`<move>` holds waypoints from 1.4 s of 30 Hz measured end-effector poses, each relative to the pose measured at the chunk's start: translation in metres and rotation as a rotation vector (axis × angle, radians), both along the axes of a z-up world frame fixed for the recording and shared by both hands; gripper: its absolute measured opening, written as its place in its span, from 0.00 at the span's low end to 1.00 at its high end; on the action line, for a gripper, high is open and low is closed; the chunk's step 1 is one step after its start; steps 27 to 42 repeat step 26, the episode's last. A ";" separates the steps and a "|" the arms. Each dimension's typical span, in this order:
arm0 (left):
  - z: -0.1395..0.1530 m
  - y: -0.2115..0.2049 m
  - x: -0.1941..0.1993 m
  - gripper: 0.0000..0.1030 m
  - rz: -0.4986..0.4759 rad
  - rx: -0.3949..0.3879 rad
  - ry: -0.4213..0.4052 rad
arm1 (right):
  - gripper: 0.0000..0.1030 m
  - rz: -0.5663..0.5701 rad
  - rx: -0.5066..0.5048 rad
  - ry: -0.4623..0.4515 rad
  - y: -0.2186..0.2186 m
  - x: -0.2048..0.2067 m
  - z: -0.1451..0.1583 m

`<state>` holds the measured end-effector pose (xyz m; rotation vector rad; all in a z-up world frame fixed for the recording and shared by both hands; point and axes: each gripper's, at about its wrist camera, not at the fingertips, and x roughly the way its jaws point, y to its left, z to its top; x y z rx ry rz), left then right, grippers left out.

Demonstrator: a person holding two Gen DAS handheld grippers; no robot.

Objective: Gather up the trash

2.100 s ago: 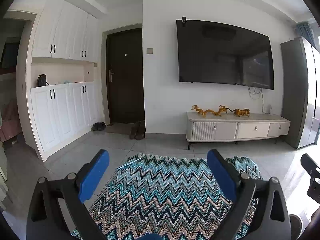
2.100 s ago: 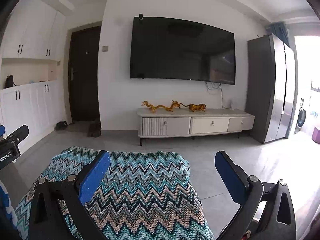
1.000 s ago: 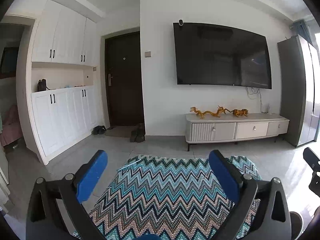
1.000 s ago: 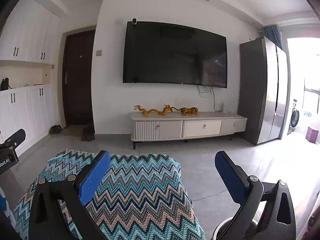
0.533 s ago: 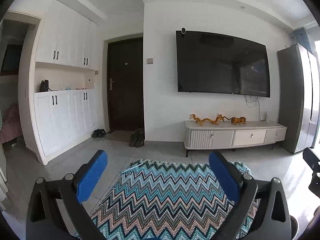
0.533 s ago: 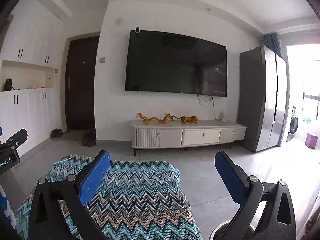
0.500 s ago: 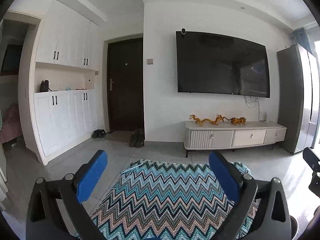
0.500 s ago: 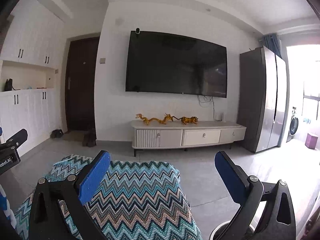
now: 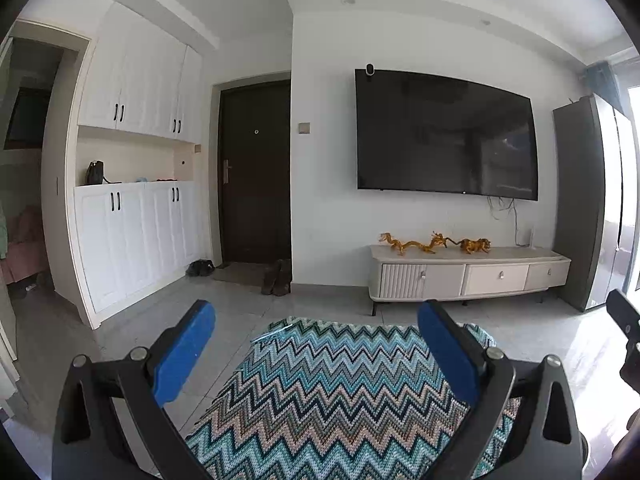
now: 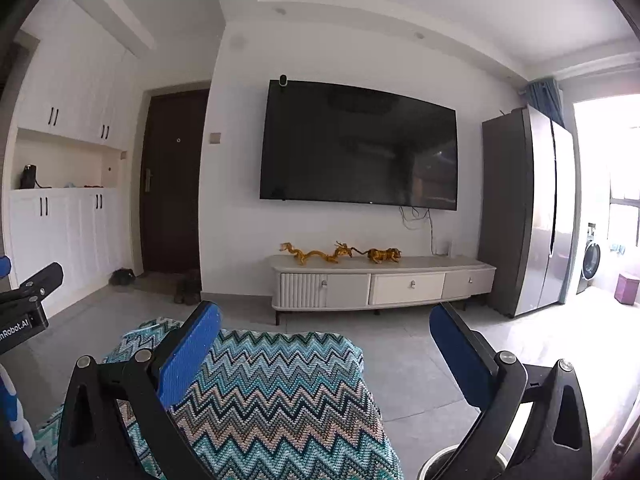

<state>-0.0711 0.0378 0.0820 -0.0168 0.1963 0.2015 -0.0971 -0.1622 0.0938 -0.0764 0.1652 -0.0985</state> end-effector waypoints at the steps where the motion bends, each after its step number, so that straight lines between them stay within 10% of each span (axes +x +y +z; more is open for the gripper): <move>1: 0.000 0.001 -0.001 0.99 0.000 -0.001 0.007 | 1.00 0.001 0.000 -0.004 0.000 -0.002 0.001; 42: 0.011 0.004 -0.020 0.99 -0.002 -0.026 0.011 | 1.00 0.008 0.023 -0.045 -0.012 -0.021 0.010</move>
